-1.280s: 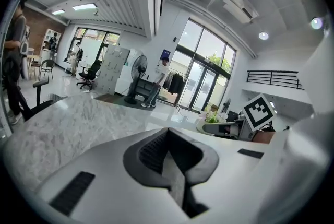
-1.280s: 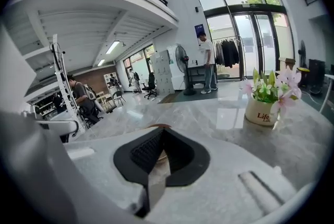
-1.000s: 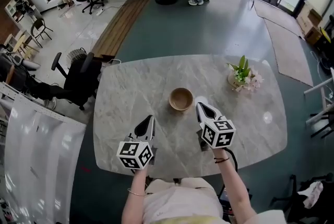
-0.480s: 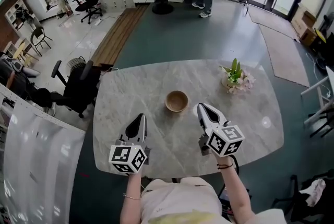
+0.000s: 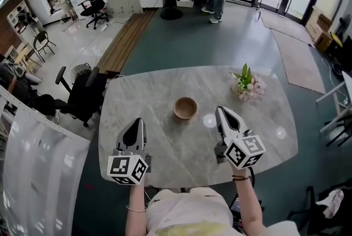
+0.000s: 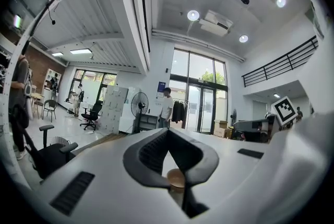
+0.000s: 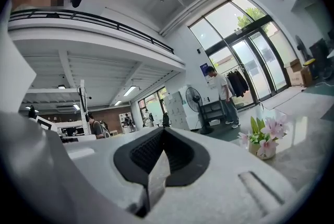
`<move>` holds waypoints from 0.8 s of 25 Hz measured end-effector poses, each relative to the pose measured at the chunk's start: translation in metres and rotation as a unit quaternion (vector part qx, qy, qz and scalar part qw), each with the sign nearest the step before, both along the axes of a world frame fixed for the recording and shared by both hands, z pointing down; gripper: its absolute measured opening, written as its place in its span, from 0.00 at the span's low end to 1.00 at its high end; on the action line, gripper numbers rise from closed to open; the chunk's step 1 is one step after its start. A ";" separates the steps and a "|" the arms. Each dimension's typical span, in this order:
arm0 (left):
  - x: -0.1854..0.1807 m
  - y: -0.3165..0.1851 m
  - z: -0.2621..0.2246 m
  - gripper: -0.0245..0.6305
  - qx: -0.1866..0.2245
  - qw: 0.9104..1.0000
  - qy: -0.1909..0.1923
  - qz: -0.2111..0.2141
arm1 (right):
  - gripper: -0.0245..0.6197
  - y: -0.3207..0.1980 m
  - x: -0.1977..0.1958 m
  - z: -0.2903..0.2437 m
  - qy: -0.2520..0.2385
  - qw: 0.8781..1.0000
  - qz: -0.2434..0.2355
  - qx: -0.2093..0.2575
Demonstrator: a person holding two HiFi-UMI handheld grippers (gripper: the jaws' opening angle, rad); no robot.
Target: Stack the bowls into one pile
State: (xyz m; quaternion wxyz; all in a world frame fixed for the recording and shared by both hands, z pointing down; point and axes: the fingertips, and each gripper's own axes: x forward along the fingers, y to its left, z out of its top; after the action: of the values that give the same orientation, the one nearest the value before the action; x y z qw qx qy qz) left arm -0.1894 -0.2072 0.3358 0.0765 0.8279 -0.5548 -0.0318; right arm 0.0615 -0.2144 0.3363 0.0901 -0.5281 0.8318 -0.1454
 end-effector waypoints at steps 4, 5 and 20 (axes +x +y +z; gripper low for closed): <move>-0.006 0.003 -0.008 0.04 0.009 1.000 -0.002 -0.011 | 0.05 0.002 0.006 -0.009 0.001 1.000 0.007 0.011; -0.007 0.004 -0.009 0.04 0.011 1.000 -0.003 -0.013 | 0.05 0.003 0.008 -0.010 0.003 1.000 0.007 0.013; -0.014 0.009 -0.008 0.04 0.009 1.000 -0.014 -0.022 | 0.05 0.007 0.010 -0.009 0.025 1.000 0.012 0.016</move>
State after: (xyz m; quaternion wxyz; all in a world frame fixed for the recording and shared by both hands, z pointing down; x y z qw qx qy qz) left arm -0.2034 -0.1982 0.3275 0.0604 0.8163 -0.5738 -0.0269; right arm 0.0718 -0.2077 0.3269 0.0797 -0.5400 0.8295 -0.1183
